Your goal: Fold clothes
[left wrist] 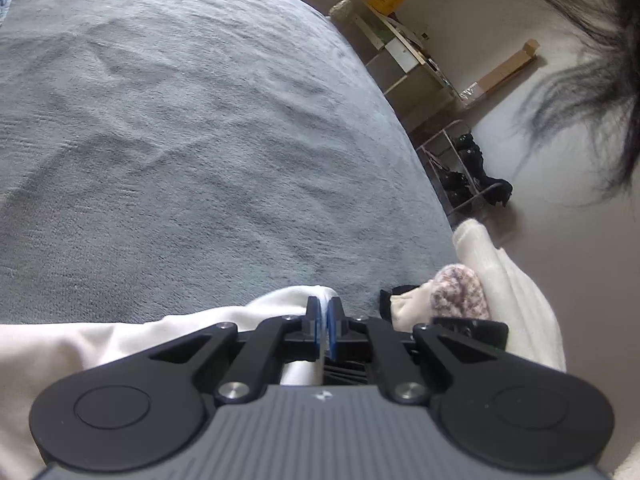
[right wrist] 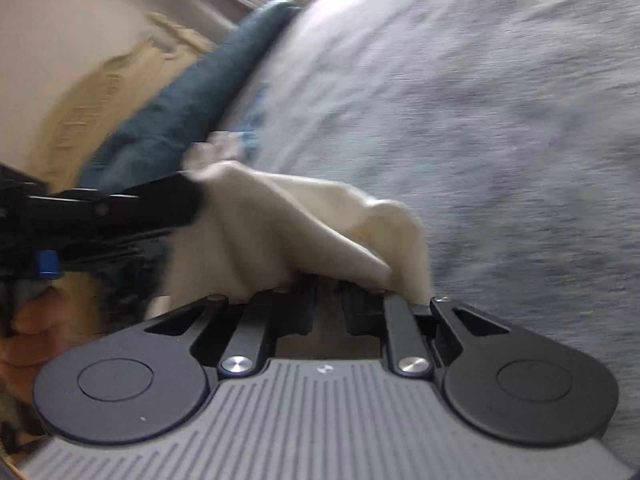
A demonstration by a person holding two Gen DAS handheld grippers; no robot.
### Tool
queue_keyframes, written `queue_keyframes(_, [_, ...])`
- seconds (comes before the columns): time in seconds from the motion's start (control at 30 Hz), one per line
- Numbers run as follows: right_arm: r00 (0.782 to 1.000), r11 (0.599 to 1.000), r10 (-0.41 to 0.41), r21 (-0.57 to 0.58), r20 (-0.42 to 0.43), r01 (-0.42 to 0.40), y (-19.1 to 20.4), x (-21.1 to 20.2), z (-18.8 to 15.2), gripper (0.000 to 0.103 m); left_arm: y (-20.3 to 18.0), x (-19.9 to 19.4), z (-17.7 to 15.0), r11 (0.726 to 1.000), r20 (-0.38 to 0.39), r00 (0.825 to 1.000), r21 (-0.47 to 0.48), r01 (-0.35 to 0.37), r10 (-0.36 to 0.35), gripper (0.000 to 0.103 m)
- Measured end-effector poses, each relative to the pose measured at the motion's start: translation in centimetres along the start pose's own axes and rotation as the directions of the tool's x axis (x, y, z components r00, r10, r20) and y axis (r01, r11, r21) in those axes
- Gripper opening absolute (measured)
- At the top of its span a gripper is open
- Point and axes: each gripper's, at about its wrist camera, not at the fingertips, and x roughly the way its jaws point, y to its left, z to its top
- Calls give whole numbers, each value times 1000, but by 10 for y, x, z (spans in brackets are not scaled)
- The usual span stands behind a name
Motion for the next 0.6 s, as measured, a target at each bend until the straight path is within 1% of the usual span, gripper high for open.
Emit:
queue_keyframes(0.13, [997,998,-66,23,33,66,3,-25,-7,20,4,0,2,1000,-1,1000,-9,-1,1,5])
queue_keyframes(0.27, [985,989,-145,23,95,144,6,-51,-14,29,4,-2,3,1000,-3,1000,2,3,-3,5])
queue_keyframes(0.33, [976,983,-182,26,119,180,1,-54,-14,34,2,-3,4,1000,-4,1000,12,4,-4,5])
queue_keyframes(0.4, [974,978,-206,14,96,206,-5,-42,-11,35,1,-4,4,1000,-6,1000,22,12,-12,5])
queue_keyframes(0.43, [976,980,-199,-4,85,200,-6,-35,-9,37,0,-4,4,1000,-8,1000,26,15,-15,5])
queue_keyframes(0.47, [980,982,-185,-25,77,188,-6,-28,-8,36,-1,-3,3,999,-11,1000,31,18,-18,5])
queue_keyframes(0.53, [977,975,-200,-86,72,206,0,-17,-5,34,-4,-2,1,999,-16,1000,43,24,-23,5])
queue_keyframes(0.6, [968,959,-237,-144,77,246,5,-11,-4,24,-6,0,-1,998,-21,1000,51,24,-23,5])
